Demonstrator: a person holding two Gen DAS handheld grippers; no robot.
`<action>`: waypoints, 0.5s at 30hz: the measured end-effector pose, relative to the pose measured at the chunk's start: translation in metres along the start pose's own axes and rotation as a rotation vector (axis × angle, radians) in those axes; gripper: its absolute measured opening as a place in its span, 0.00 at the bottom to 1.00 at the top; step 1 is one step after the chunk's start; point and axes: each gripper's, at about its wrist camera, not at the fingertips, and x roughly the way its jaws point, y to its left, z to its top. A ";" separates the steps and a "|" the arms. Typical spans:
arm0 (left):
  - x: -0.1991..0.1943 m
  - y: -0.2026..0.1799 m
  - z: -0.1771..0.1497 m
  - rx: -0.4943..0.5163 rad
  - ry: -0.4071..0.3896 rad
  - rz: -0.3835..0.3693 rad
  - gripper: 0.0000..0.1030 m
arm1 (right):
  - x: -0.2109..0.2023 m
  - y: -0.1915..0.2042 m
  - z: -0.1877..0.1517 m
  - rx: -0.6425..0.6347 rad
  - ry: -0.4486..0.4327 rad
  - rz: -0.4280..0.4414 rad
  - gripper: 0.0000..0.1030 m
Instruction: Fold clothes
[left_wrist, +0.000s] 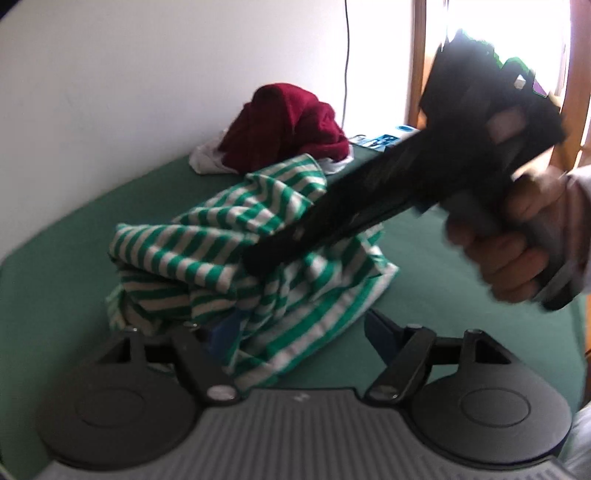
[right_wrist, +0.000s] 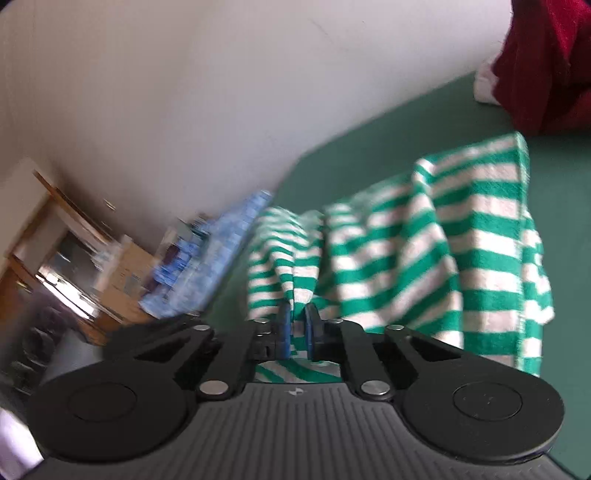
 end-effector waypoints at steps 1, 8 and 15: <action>0.003 0.000 0.000 0.015 0.001 0.015 0.77 | 0.000 0.012 0.005 -0.012 -0.007 0.024 0.07; 0.017 -0.009 0.006 0.088 -0.017 0.090 0.82 | 0.016 0.047 0.008 -0.139 0.081 0.066 0.14; 0.015 0.022 0.001 0.005 -0.036 0.123 0.19 | 0.007 0.038 0.008 -0.148 0.028 0.050 0.48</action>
